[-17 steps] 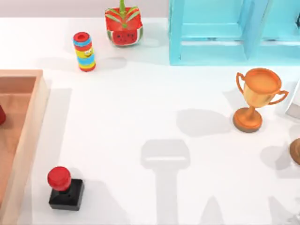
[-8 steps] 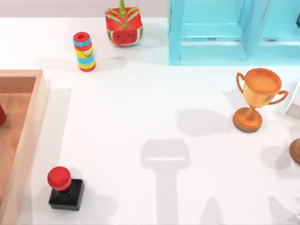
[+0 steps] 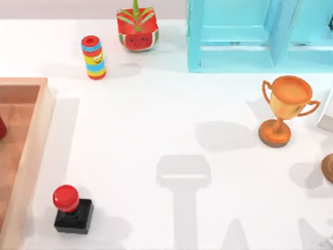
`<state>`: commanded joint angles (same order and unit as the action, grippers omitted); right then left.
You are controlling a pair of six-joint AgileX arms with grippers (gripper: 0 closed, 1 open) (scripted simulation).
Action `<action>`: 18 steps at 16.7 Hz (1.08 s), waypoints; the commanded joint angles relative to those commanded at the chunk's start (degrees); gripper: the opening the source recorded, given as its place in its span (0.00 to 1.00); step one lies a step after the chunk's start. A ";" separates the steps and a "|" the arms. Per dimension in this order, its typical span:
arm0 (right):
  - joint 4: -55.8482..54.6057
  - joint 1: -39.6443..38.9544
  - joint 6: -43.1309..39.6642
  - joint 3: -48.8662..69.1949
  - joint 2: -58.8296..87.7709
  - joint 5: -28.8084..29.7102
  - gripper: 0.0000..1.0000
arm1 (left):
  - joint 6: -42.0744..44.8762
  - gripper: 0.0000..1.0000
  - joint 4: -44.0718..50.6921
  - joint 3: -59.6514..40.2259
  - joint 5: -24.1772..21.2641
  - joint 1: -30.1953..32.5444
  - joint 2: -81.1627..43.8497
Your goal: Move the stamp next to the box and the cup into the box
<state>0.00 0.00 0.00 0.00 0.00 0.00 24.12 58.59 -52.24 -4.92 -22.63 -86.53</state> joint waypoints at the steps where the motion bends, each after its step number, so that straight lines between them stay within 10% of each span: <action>1: 0.00 0.00 0.00 0.00 0.00 0.00 1.00 | 0.00 0.00 0.00 0.00 0.00 0.00 0.00; 15: 0.00 0.00 0.00 0.00 0.00 0.00 1.00 | 0.00 0.98 0.00 0.00 0.00 0.00 0.00; 18: 0.00 0.00 0.00 0.00 0.00 0.00 1.00 | 0.00 1.00 0.00 0.00 0.00 0.00 0.00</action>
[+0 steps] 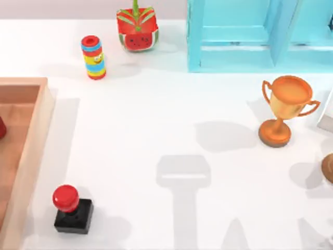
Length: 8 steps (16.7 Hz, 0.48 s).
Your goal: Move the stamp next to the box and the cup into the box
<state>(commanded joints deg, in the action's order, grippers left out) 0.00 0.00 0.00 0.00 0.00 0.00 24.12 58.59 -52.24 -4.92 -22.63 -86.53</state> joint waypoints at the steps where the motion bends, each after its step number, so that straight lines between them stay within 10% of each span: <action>1: 0.00 0.00 0.00 0.00 0.00 0.00 1.00 | 0.00 1.00 0.00 0.00 0.00 0.00 0.00; 8: 0.00 0.00 0.00 0.00 0.00 0.00 1.00 | -0.25 1.00 -0.29 -0.90 0.47 0.31 0.12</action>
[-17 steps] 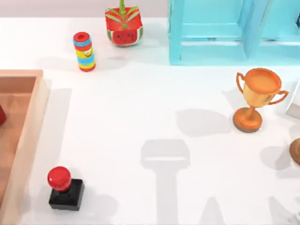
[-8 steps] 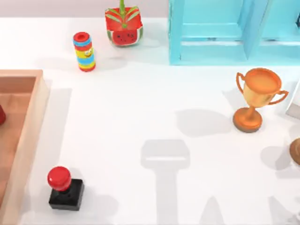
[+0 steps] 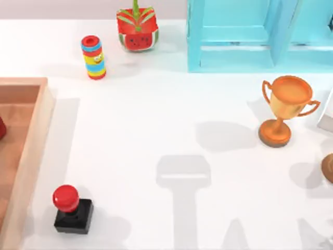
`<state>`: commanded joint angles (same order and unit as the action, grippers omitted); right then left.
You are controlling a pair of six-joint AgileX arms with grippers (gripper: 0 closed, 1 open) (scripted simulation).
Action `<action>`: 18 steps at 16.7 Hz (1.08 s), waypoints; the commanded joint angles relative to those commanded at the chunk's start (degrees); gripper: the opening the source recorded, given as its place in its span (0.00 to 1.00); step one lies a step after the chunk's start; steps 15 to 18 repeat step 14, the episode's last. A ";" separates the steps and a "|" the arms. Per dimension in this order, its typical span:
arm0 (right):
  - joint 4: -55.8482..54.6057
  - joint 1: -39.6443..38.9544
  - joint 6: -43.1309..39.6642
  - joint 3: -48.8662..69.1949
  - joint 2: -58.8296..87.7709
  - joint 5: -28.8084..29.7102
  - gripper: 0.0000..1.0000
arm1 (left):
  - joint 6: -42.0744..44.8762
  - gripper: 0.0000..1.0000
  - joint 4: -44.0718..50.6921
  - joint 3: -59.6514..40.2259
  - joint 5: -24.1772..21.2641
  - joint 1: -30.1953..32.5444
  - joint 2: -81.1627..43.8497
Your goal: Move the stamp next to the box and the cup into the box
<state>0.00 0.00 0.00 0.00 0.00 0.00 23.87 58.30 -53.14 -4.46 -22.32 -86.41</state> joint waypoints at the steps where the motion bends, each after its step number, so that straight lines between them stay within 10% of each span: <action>1: 0.00 0.00 0.00 0.00 0.00 0.00 1.00 | -0.30 1.00 -0.09 -1.35 0.62 0.29 0.03; 9: 0.00 0.00 0.00 0.00 0.00 0.00 1.00 | -0.27 1.00 16.87 -19.89 2.99 -0.93 1.50; 18: 0.00 0.00 0.00 0.00 0.00 0.00 1.00 | -0.13 1.00 23.67 -19.07 -0.49 0.03 3.36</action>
